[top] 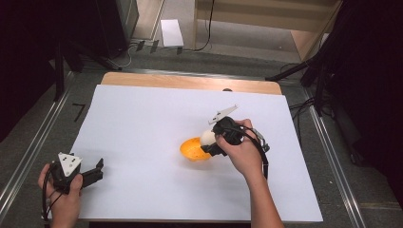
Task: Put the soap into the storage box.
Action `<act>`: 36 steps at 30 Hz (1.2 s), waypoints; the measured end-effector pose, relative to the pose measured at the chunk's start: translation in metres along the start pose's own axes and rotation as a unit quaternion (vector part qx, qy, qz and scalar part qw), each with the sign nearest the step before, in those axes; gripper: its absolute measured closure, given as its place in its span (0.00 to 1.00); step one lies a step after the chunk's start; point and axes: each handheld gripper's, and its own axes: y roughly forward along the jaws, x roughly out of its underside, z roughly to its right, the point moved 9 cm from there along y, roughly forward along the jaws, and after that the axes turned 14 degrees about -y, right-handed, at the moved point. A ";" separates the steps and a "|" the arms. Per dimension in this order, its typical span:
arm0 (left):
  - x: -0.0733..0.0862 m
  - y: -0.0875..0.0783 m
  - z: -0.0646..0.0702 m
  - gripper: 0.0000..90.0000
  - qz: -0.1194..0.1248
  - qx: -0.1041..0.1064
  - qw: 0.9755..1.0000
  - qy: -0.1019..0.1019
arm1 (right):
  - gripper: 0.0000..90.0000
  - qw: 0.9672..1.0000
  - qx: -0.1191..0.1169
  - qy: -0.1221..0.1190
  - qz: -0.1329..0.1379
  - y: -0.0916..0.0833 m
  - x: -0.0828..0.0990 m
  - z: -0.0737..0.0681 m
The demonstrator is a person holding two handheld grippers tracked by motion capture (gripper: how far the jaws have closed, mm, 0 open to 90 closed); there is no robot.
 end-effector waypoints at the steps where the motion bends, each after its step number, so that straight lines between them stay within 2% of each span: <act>1: 0.000 0.000 0.000 0.10 0.000 0.000 1.000 0.000 | 0.27 1.000 0.000 -0.001 -0.001 0.001 -0.001 0.000; 15: 0.000 0.000 0.000 0.10 -0.001 -0.001 1.000 0.000 | 0.27 1.000 -0.006 -0.011 -0.007 0.011 -0.008 -0.005; 36: 0.000 0.000 0.000 0.10 -0.002 0.000 1.000 0.001 | 0.27 0.999 -0.014 -0.024 -0.028 0.032 -0.006 -0.010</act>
